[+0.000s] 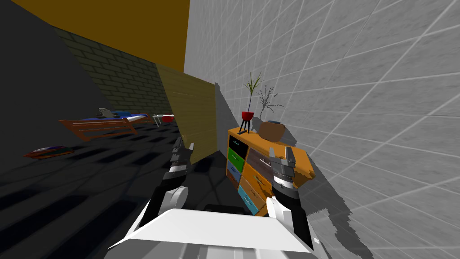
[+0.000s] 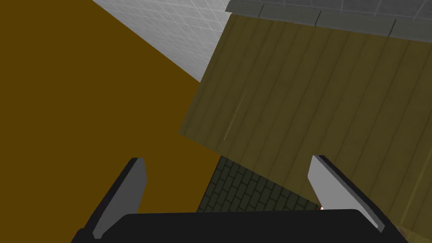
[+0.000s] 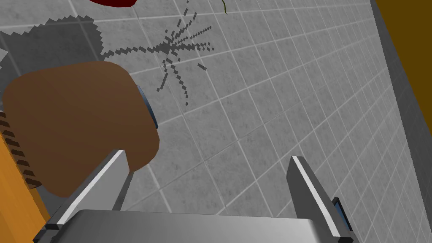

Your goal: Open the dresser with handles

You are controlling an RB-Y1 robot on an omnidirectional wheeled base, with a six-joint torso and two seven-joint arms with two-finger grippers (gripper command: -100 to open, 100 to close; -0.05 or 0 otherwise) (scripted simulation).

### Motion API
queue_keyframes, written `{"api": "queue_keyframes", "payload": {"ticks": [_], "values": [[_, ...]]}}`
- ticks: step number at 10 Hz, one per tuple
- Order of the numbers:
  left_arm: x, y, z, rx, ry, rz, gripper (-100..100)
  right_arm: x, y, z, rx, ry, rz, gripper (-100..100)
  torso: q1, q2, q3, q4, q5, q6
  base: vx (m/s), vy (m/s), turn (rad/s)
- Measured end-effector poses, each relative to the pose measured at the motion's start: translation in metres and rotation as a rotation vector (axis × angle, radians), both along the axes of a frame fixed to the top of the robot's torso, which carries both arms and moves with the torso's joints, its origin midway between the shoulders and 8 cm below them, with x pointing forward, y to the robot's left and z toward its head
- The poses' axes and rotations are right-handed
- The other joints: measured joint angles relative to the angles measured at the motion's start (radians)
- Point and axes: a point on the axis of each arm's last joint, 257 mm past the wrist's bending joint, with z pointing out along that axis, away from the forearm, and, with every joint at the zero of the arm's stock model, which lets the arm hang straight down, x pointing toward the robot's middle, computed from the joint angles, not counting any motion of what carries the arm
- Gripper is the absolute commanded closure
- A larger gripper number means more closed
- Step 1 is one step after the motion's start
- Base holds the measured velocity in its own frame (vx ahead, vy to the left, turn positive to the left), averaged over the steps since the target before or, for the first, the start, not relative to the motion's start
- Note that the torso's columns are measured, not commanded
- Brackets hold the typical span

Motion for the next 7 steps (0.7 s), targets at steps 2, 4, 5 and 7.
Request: {"api": "queue_keyframes", "payload": {"ticks": [2,4,5,7], "values": [[0.0,0.0,0.0,0.0,0.0,0.0,0,0.0,0.0,0.0,0.0,0.0,0.0,0,0.0,0.104,-0.209,0.105,0.0,0.0,0.0,0.0,0.0],[0.0,0.0,0.0001,0.0,0.0,0.0,0,0.0,0.0,0.0001,0.0,0.0,0.0,0,0.0,0.248,-0.497,0.248,0.0,0.0,0.0,0.0,0.0],[0.0,0.0,0.0001,0.0,0.0,0.0,0,-0.0001,0.0,0.0001,0.0,0.0,0.0,0,0.0,0.322,-0.644,0.322,0.0,0.0,0.0,0.0,0.0],[-0.0001,0.0,0.0002,0.0,0.0,0.0,0,-0.0001,0.0,0.0001,0.0,0.0,0.0,0,0.0,0.47,-0.939,0.47,0.0,0.0,0.0,0.0,0.0]]}}
